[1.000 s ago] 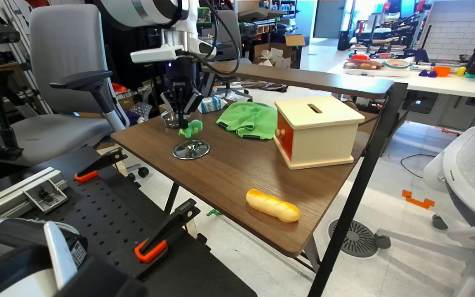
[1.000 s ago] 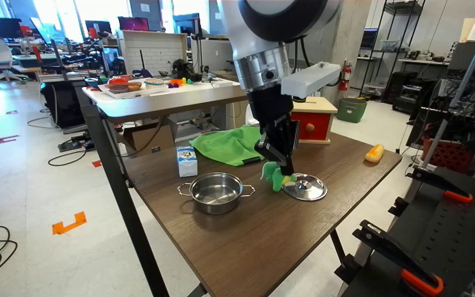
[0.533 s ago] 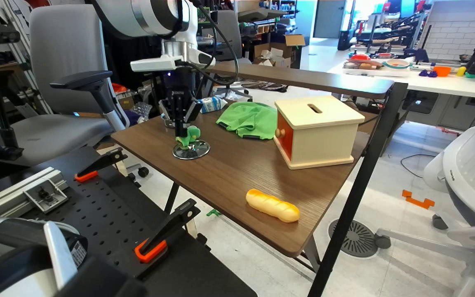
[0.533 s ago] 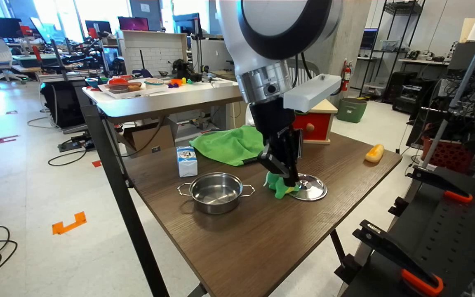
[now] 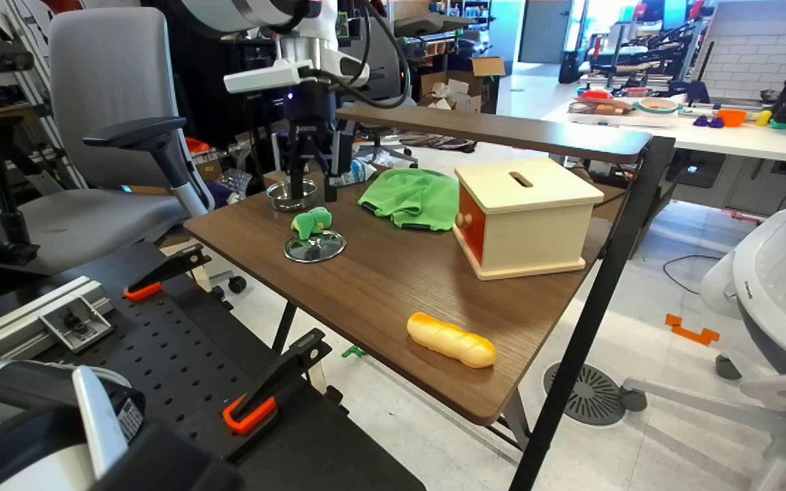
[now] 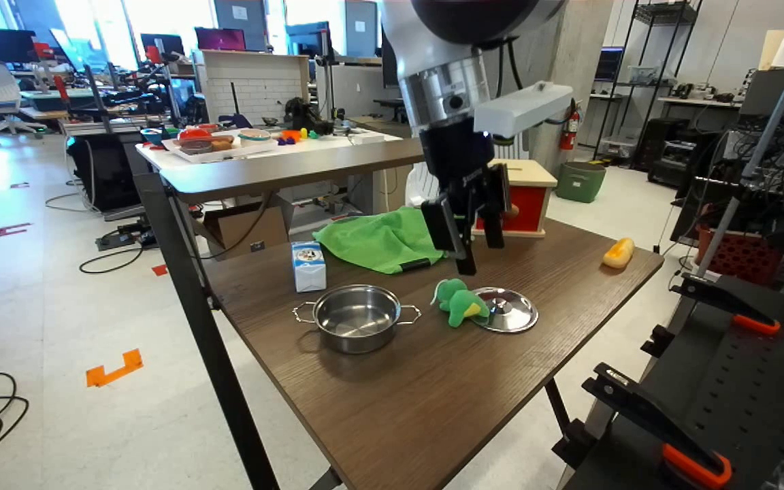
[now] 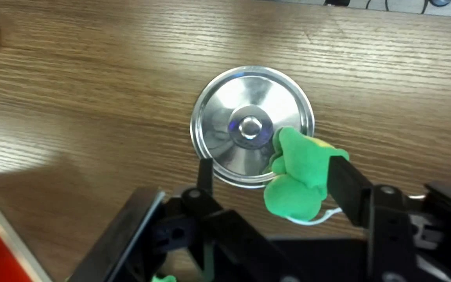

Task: Take the green plush toy out of the silver pot and place it on the table

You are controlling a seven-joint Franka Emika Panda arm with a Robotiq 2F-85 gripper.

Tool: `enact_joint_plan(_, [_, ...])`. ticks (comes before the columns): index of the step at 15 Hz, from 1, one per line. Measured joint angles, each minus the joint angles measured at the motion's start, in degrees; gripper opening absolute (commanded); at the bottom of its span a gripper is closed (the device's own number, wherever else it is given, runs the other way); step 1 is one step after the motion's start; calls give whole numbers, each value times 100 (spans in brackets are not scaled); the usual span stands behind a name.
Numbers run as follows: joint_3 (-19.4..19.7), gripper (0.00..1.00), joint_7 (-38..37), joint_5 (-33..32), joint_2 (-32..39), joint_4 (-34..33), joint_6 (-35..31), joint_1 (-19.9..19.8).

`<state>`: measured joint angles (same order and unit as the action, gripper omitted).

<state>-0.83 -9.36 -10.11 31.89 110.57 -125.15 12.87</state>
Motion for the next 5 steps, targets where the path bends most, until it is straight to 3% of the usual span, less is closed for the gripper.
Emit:
enact_joint_plan(1, [9,90,6,0,-177,65,5,-35])
enact_joint_plan(3, [10,100,93,0,-531,234,9,-107])
enact_joint_plan(5, [10,100,125,0,-723,366,10,-133])
